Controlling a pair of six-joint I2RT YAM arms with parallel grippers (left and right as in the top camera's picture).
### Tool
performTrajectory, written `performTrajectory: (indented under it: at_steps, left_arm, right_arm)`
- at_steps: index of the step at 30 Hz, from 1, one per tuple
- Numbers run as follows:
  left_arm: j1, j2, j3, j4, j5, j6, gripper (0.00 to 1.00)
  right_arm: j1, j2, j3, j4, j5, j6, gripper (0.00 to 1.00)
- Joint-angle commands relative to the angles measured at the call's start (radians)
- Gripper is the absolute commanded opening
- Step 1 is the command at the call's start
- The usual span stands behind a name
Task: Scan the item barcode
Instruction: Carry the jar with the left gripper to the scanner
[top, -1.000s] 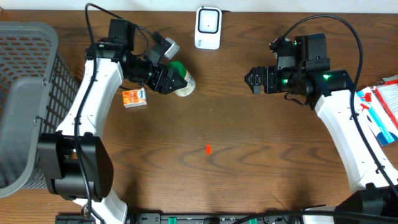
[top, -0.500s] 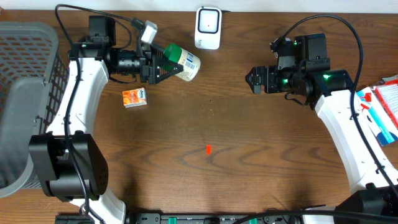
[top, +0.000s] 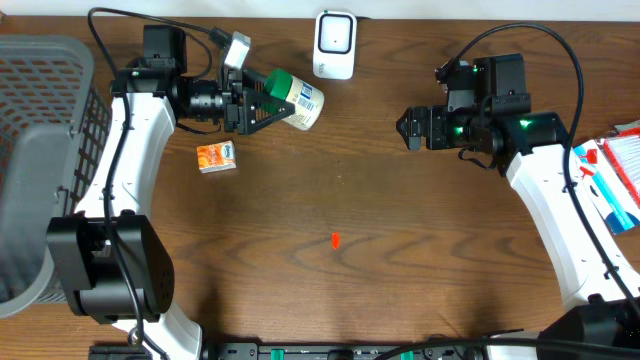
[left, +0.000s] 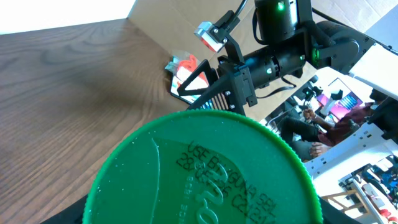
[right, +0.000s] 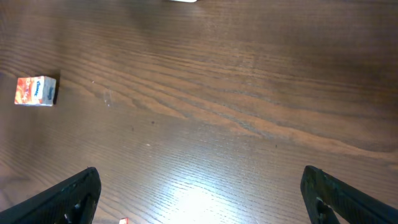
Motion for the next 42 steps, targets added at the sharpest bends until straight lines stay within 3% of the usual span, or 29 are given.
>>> performTrajectory:
  at_steps: [1,7,14,26,30,36,42]
  left_arm:
    - [0.000,-0.037,0.010,0.003,0.056,0.002,0.47]
    - [0.000,-0.037,0.010,0.004,0.056,0.002,0.47]
    - [0.000,-0.037,0.010,0.005,0.056,0.002,0.47]
    - [-0.002,-0.037,0.010,0.071,0.045,-0.024,0.47]
    - [-0.004,-0.037,0.010,0.159,-0.055,-0.187,0.46]
    - [-0.053,-0.037,0.010,0.400,-0.345,-0.576,0.46]
    - [-0.126,-0.037,0.010,0.521,-0.600,-0.699,0.46]
  right_arm:
    - [0.010,0.002,-0.006,0.000,-0.003,-0.011,0.99]
    - [0.008,0.002,-0.006,0.043,-0.190,0.147,0.99]
    - [0.008,0.002,-0.006,0.246,-0.480,0.396,0.99]
    - [0.008,0.056,-0.006,0.318,-0.455,0.458,0.99]
    - [0.008,0.116,-0.006,0.317,-0.454,0.458,0.99]
    - [0.008,0.203,-0.006,0.312,-0.454,0.446,0.99]
    - [0.005,0.230,-0.006,0.265,-0.393,0.365,0.99]
